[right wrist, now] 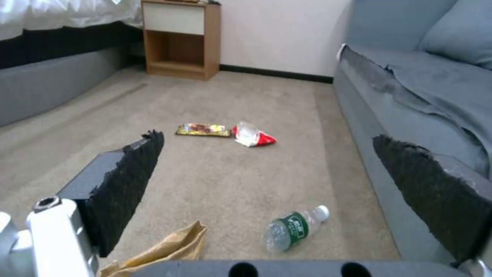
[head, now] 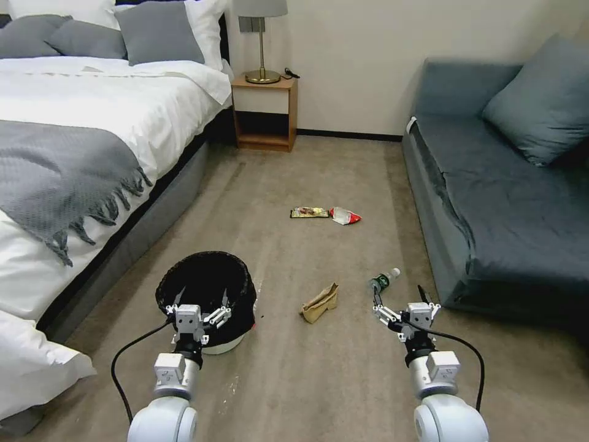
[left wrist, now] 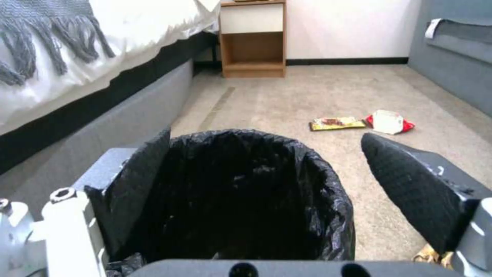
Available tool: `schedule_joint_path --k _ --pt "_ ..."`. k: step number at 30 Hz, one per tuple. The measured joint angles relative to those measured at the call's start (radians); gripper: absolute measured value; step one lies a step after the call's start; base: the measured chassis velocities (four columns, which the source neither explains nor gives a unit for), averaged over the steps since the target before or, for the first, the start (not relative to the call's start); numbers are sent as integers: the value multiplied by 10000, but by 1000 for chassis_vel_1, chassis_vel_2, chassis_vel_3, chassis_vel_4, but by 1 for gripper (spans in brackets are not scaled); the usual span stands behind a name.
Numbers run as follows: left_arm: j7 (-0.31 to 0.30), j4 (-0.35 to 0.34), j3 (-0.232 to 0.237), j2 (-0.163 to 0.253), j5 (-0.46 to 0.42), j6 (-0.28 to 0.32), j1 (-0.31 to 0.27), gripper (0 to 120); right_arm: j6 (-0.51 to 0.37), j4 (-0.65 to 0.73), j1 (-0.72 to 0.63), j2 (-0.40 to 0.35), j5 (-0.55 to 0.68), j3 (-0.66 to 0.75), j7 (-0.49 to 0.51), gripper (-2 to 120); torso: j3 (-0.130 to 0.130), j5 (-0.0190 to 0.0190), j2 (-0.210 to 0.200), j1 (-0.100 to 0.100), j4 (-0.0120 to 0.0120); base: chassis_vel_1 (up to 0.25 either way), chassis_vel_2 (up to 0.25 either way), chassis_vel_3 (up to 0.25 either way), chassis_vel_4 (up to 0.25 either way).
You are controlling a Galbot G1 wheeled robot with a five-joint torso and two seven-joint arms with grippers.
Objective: Pick up the trash bin, then pick up the garbage on the floor and place it into the trash bin.
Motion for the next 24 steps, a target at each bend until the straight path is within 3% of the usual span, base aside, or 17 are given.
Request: schedule_joint_path --k 6,9,12,13,17,18,24 --pt "-1 0 0 0 1 0 0 100 0 0 0 1 0 0 0 100 0 0 0 0 -1 0 0 0 0" --pt "-324 0 253 176 -285 476 -369 100 -163 97 -73 0 196 136 8 100 0 4 0 0 4 0 0 0 0" --pt "-936 18 757 511 -846 1393 -1088 100 -963 648 -498 -29 1073 830 189 100 0 -1 0 0 -2 0 0 0 0" --pt "-936 18 757 511 -846 1393 -1088 100 -963 648 -498 -29 1073 830 189 100 0 -1 0 0 -2 0 0 0 0" --pt "-1953 67 1581 1066 -1781 2909 -2271 100 -2380 1634 -1232 -84 2622 2023 496 100 1 1 -1 0 -2 0 0 0 0" --pt "-1953 67 1581 1066 -1781 2909 -2271 100 -2380 1634 -1232 -84 2622 2023 496 100 1 1 -1 0 -2 0 0 0 0" --pt "-3154 118 2551 1717 -2877 4698 -3663 100 -4027 2769 -2085 -117 4468 3393 881 100 0 -6 0 1 -3 0 0 0 0"
